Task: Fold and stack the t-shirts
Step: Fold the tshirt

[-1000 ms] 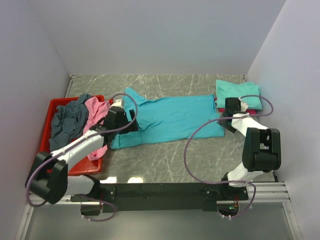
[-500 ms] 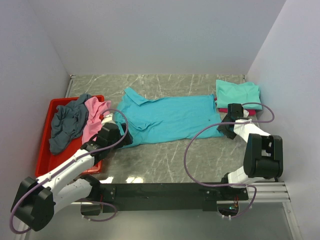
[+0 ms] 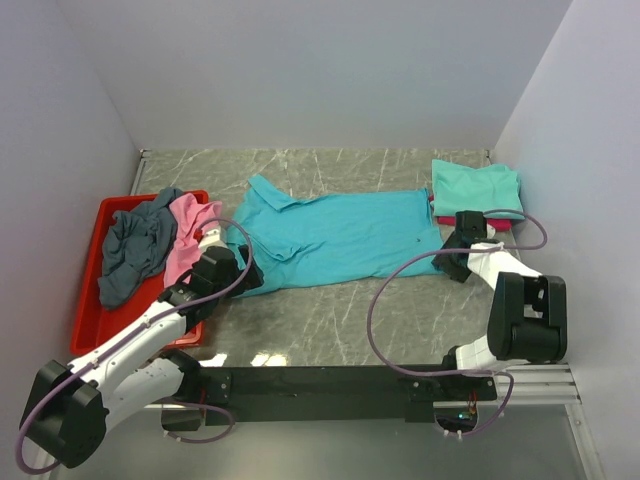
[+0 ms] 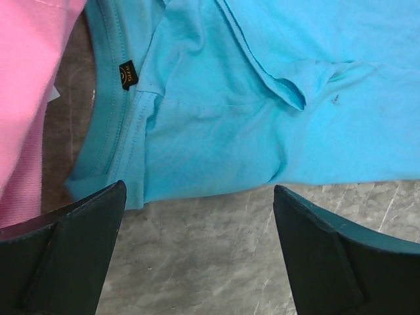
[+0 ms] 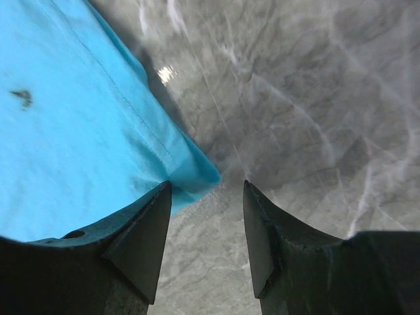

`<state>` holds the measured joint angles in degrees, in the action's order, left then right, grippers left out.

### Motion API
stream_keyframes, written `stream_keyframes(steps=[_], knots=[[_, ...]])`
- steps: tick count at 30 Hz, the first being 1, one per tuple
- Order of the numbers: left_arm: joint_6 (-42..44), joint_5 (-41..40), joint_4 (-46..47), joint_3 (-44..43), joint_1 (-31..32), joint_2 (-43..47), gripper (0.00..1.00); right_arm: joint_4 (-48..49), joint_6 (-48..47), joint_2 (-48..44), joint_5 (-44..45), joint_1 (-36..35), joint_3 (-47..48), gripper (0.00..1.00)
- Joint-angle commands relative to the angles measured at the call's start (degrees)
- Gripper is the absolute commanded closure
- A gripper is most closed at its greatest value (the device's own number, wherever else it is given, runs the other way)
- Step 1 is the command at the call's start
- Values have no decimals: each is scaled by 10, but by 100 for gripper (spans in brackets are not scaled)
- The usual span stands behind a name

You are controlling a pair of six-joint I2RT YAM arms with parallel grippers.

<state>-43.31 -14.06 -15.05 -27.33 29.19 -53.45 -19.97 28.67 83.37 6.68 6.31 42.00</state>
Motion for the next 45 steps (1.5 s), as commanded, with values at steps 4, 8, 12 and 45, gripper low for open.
stream_keyframes(steps=[4, 8, 12, 45], knots=[[-9, -19, -2, 2, 2, 6, 1, 8, -2, 21, -15, 4, 20, 47], [-12, -19, -3, 6, 2, 6, 1, 1, -3, 29, -12, 4, 25, 59], [-20, -39, -11, 18, 2, 12, 1, -13, -5, 23, 16, 5, 30, 82], [-70, -65, -37, 11, 71, -42, 44, -39, -25, 66, 48, 64, 113, 100]])
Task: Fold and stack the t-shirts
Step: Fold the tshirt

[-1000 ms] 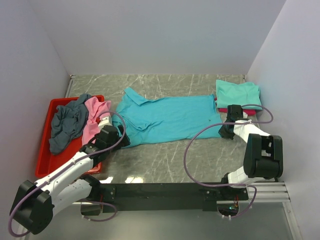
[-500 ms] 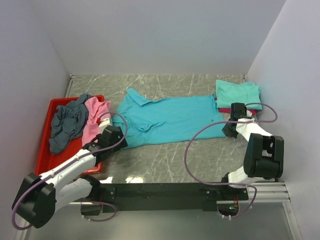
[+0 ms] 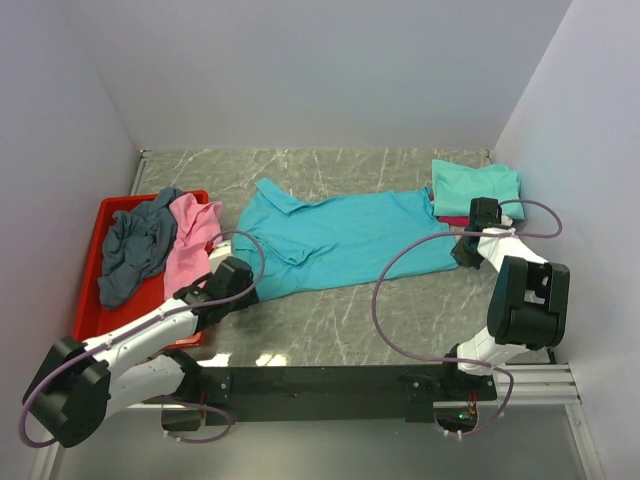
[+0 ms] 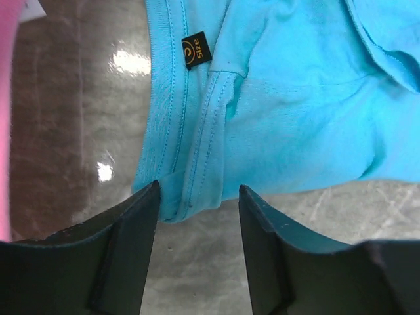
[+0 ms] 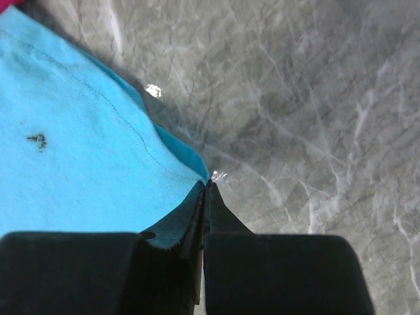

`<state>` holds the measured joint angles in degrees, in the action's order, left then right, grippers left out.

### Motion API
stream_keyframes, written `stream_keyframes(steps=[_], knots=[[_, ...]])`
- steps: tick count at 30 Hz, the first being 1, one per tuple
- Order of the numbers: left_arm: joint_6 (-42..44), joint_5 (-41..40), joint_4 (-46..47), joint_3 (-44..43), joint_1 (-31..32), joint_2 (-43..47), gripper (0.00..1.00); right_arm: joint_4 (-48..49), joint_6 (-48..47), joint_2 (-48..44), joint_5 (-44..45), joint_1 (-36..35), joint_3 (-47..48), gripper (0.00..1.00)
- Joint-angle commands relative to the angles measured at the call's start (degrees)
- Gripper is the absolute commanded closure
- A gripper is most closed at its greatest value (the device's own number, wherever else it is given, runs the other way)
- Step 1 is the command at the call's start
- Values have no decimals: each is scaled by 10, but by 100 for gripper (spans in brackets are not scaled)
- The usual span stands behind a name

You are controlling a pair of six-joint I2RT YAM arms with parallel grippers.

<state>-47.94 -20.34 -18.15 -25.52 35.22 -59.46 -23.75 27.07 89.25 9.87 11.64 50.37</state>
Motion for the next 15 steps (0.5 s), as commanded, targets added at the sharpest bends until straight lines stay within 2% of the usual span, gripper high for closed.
stream_keyframes(steps=[1, 10, 15], knots=[[-33, -5, -12, -7, 12, 22, 46, -2, -10, 12, 13, 13, 31, 100], [-97, -75, -52, -9, 30, 31, 47, -2, -13, 28, 4, 26, 49, 100], [-107, -81, -62, -12, 32, 21, 50, 0, -13, 31, -4, 30, 49, 100]])
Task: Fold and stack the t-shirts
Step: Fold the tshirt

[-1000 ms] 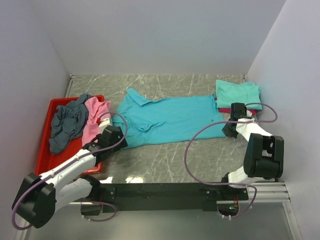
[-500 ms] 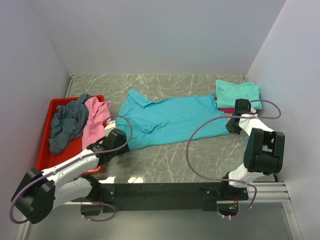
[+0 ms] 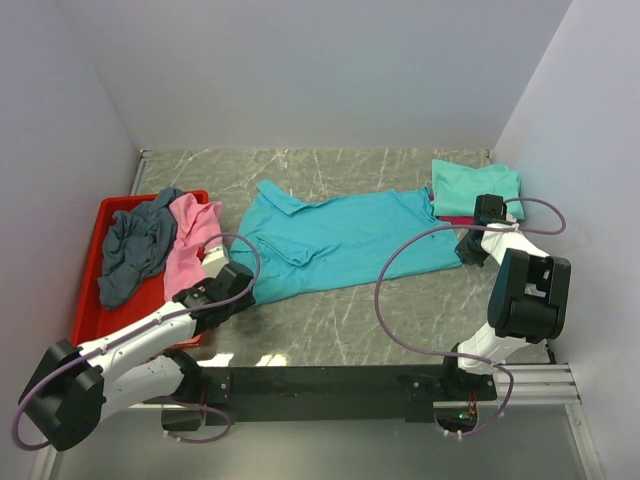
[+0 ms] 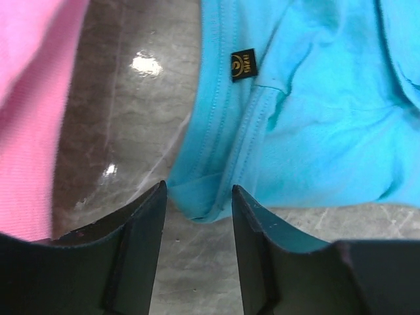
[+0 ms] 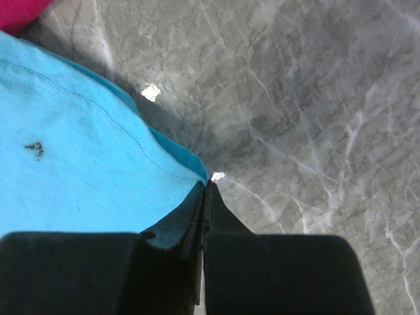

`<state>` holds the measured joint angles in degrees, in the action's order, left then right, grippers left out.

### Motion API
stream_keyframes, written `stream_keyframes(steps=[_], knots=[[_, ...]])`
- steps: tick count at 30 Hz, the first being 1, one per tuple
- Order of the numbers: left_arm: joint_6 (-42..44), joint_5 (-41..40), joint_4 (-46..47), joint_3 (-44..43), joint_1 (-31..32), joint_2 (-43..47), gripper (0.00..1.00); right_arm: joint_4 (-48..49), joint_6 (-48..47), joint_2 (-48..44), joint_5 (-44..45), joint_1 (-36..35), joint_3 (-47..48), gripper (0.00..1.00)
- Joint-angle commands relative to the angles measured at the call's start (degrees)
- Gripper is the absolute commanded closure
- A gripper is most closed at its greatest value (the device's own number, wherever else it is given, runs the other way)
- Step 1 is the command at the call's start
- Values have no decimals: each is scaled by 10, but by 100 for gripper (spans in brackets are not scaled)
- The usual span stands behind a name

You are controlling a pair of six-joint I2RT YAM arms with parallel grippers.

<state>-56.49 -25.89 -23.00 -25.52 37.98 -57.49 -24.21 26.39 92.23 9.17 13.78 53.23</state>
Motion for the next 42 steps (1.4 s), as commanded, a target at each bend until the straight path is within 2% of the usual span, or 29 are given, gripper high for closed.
stream_keyframes(steps=[1, 6, 12, 21, 22, 26, 29, 34, 38, 42], knots=[[-24, -24, -13, -12, 5, -3, 52, 6, -6, 1, 1, 10, 21, 100], [-25, -18, -12, -9, 15, -7, 55, 8, -6, 3, -2, 11, 20, 100], [-30, -4, 1, 13, 27, 29, 55, 10, -6, 6, -9, 11, 20, 100], [-28, -5, -6, -5, 29, -29, 57, 9, -7, 0, -10, 11, 18, 100], [-28, -6, -6, -6, 30, -31, 59, 11, -8, -1, -9, 11, 18, 100], [-32, -10, -8, -6, 31, -31, 81, 11, -6, 1, -8, 11, 17, 100], [-31, -11, -6, -5, 31, -31, 91, 12, -6, 1, -8, 11, 17, 100], [-28, -10, -4, -7, 31, -44, 99, 11, -6, -3, -5, 11, 16, 100], [-19, -3, -10, -13, 30, -32, 99, 6, -8, -5, 6, 11, 20, 100], [16, 10, -39, -57, 31, -34, 99, -1, -8, 0, 19, 12, 33, 100]])
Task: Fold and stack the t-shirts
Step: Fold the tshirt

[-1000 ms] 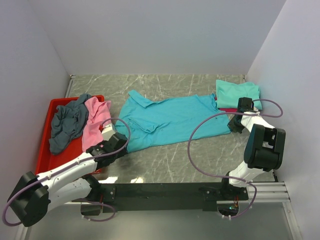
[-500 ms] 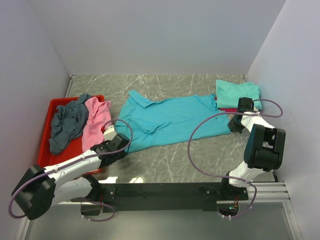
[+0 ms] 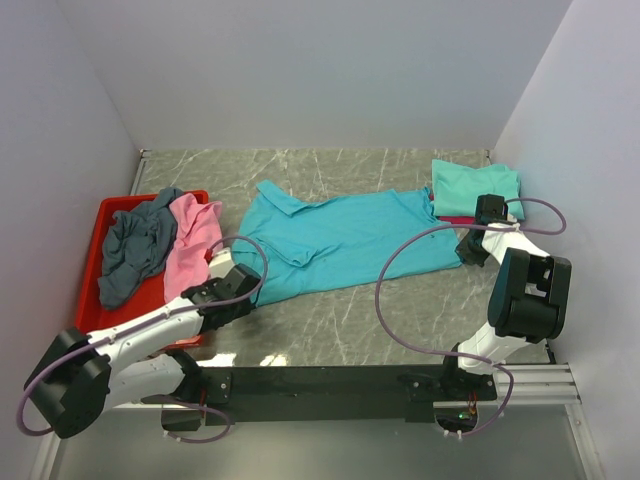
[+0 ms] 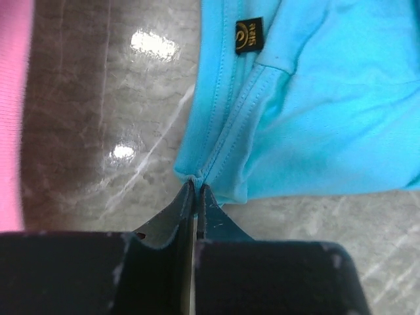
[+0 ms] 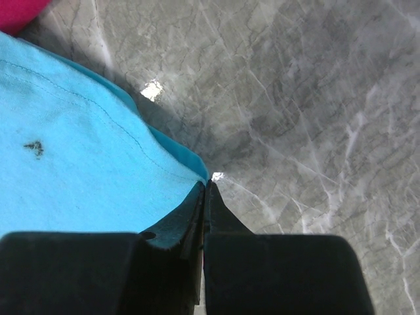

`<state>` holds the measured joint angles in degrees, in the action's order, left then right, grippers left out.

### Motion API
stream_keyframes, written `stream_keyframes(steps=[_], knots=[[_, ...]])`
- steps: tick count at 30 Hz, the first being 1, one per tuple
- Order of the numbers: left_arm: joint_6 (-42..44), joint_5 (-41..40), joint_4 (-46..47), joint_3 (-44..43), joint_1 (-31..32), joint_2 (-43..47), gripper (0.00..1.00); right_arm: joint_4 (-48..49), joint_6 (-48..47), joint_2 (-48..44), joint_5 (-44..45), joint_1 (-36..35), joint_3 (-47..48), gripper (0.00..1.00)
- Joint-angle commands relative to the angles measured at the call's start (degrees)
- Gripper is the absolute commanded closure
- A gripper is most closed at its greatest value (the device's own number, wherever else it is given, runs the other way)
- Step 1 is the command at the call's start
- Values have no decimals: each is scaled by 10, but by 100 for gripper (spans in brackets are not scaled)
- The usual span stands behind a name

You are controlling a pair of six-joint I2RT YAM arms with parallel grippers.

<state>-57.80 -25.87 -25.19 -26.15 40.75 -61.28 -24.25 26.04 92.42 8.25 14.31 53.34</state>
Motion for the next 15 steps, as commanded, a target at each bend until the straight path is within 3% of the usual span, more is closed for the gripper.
stream_keyframes(steps=[1, 6, 15], knots=[[24, 2, -57, -64, 4, -7, 99, -3, -6, -1, 30, 6, 35, 100], [50, 34, -68, -91, 6, -27, 100, -6, -7, 4, 38, 10, 47, 100], [22, -11, -164, -141, 42, -68, 100, -14, -10, 22, 43, 20, 73, 100]])
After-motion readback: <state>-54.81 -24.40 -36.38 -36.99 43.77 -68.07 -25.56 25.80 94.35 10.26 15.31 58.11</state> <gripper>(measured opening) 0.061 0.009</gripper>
